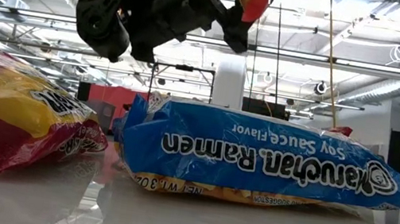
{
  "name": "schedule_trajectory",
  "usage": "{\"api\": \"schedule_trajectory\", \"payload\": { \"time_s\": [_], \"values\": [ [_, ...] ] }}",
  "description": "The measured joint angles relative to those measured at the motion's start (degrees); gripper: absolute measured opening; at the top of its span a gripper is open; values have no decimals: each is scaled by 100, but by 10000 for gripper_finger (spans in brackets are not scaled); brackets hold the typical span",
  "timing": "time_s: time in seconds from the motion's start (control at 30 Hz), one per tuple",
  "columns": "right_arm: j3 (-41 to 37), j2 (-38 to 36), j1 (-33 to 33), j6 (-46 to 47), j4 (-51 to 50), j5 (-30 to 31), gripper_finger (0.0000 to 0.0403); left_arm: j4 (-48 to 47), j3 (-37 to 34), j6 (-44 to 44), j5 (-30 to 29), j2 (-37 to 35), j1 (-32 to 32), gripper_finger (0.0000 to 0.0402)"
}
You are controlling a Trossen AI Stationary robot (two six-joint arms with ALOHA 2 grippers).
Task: Sort Maruchan noodles
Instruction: Put the right orange noodle pack into the black bin
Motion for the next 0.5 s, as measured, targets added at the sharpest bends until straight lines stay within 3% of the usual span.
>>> {"api": "schedule_trajectory", "payload": {
  "time_s": [0.33, 0.5],
  "values": [
    [0, 0, 0, 10, -220, -1, 0, 306, 0, -266, 18, -2, 109, 291],
    [0, 0, 0, 10, -326, 8, 0, 544, 0, -244, 92, -2, 7, 259]
  ]
}}
